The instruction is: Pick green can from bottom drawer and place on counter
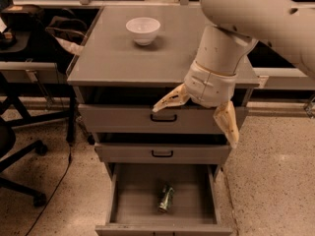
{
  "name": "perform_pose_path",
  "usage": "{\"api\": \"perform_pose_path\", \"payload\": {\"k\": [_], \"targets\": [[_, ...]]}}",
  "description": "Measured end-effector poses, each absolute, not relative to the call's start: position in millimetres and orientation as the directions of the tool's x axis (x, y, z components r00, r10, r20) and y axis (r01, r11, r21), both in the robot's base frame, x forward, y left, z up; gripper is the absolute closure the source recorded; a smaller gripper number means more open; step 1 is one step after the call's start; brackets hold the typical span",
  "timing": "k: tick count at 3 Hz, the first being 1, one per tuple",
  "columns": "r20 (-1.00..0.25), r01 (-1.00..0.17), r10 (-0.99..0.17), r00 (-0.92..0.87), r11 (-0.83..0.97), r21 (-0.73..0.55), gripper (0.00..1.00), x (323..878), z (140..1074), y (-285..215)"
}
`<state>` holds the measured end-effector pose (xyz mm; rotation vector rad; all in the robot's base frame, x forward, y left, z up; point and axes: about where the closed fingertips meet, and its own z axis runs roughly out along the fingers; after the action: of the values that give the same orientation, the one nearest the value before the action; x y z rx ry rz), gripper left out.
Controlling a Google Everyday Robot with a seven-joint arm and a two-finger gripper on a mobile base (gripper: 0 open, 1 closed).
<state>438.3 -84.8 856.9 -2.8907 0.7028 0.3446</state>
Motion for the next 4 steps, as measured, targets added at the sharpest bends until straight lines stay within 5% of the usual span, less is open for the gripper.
{"api": "perform_pose_path", "payload": {"k": [2,4], "targets": [[-0.242,-0.578,-0.537,0.808,-0.803,-0.144,0.00,440.3,852.6,-92.7],[-0.450,-0.960,-0.856,0.253,-0.163,-0.229,0.00,424.5,801.9,-158.9]]}}
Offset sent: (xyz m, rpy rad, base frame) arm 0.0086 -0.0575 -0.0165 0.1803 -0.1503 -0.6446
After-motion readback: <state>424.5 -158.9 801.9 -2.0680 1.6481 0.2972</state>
